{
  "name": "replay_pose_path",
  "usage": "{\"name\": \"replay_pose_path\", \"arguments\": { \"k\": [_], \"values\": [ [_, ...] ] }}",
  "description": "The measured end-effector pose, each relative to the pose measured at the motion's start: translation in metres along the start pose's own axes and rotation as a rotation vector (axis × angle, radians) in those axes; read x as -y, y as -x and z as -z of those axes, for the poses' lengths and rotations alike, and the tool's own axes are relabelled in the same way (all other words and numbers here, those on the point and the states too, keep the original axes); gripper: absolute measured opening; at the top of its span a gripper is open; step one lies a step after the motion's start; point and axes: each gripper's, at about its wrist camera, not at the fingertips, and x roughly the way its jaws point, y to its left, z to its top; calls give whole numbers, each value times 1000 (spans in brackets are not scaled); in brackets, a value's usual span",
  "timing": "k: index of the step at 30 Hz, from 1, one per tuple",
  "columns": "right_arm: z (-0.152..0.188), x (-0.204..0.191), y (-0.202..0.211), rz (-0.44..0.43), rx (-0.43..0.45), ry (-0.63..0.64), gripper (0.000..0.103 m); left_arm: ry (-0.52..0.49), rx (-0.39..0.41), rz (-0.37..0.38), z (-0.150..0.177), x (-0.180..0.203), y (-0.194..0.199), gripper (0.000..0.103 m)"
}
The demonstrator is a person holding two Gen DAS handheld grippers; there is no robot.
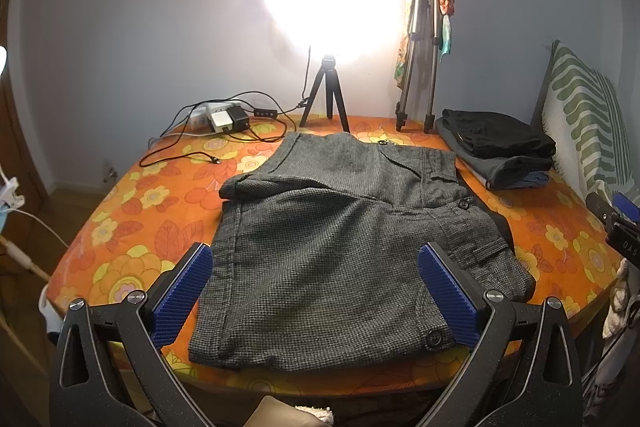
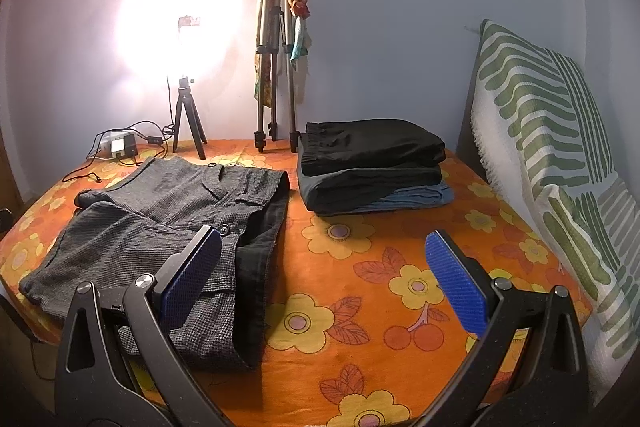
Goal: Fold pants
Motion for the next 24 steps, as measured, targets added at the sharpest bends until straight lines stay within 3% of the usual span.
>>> {"name": "replay_pose_path", "arguments": {
  "k": [24],
  "values": [
    [1, 0, 1, 0, -5, 2, 103, 12, -7, 4, -1, -6, -1, 102]
  ]
}}
